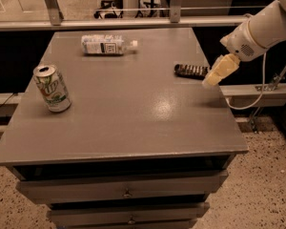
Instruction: Move rxbar chocolate near 7up can
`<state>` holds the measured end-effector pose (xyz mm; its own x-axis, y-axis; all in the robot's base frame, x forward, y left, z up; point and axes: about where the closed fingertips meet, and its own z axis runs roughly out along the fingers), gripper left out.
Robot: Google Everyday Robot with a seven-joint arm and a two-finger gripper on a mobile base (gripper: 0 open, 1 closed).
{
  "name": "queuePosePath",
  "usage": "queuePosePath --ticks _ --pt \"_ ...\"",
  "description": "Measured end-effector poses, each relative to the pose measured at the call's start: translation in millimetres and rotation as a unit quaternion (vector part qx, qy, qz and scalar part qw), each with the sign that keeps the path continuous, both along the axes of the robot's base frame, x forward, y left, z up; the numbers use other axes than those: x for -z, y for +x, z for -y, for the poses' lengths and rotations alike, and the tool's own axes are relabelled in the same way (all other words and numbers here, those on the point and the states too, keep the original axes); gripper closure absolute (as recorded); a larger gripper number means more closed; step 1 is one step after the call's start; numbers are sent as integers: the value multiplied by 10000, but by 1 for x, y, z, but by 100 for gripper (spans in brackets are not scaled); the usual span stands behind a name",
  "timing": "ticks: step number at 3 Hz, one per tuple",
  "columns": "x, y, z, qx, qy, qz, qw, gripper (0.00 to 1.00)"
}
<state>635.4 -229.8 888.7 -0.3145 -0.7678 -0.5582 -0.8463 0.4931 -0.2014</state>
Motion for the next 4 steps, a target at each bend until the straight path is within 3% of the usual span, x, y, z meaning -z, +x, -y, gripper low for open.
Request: queuePosePath --ticks 1,2,3,4 --pt "18 24 -10 73 219 -9 9997 0" --pt "35 39 -12 203 408 -135 9989 12" --pt "46 48 -14 322 639 -314 9969 43" --pt "49 51 -15 372 737 -410 9957 67"
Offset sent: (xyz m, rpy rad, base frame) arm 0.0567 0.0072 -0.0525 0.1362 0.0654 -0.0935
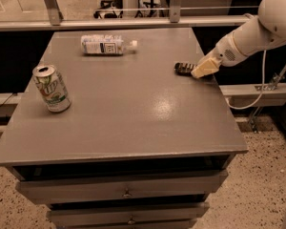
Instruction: Move rxbar chocolate near 7up can
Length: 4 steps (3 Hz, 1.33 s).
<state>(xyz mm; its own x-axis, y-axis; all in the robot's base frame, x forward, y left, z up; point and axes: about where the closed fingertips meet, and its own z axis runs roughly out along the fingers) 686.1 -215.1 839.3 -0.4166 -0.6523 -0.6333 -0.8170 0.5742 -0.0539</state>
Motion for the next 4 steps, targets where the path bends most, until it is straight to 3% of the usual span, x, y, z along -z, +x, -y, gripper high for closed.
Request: queuePosePath --ticks 1,2,4 --pt "-15 -3 -6 -127 272 -37 9995 90" --pt "-60 -18 -30 -625 930 72 9937 100" --pt "-104 -56 -91 -1389 1771 147 9742 100"
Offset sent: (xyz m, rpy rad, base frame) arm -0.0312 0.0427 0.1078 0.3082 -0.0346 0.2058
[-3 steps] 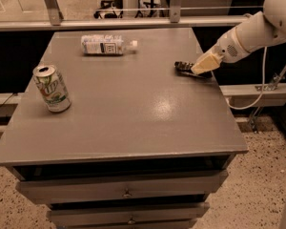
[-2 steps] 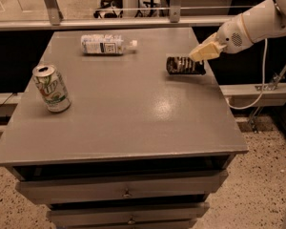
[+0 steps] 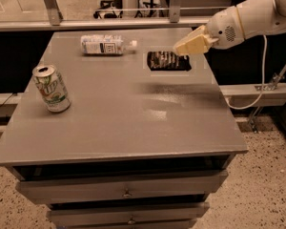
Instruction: Move rxbar chocolate near 7up can
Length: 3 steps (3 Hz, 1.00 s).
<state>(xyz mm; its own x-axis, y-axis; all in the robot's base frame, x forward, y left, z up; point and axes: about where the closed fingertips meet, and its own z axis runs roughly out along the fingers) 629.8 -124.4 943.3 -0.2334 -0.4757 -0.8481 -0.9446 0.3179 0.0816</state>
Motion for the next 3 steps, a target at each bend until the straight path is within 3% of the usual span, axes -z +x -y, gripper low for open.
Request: queuePosePath --ticks 1,2,3 --pt "5 -20 -52 -342 179 -25 9993 100" --pt "21 -31 -90 -512 222 -133 9984 100" --pt "32 -42 -124 -697 202 -198 9972 92"
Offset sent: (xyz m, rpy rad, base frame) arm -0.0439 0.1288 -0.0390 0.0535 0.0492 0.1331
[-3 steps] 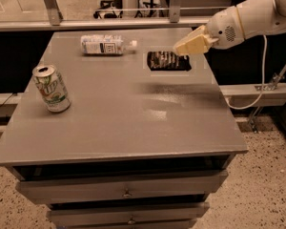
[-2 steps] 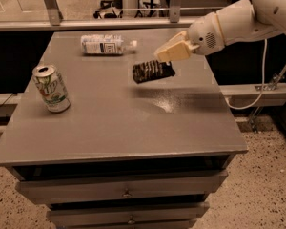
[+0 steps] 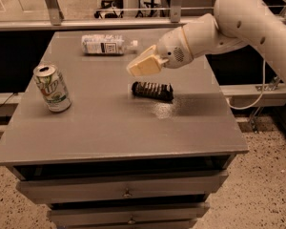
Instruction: Move rxbar chocolate near 7up can
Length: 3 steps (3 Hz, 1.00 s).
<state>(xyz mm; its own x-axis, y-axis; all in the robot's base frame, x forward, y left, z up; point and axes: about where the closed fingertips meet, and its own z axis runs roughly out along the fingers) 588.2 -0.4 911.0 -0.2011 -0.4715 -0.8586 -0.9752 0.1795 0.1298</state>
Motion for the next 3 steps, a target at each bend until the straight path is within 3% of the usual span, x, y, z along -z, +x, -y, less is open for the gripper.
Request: queuePosePath --ticks 1,2,3 --pt "10 -3 -4 -20 -356 217 9991 68" --pt "16 3 11 91 -643 458 9968 44" --pt "27 14 29 193 -790 483 9955 22"
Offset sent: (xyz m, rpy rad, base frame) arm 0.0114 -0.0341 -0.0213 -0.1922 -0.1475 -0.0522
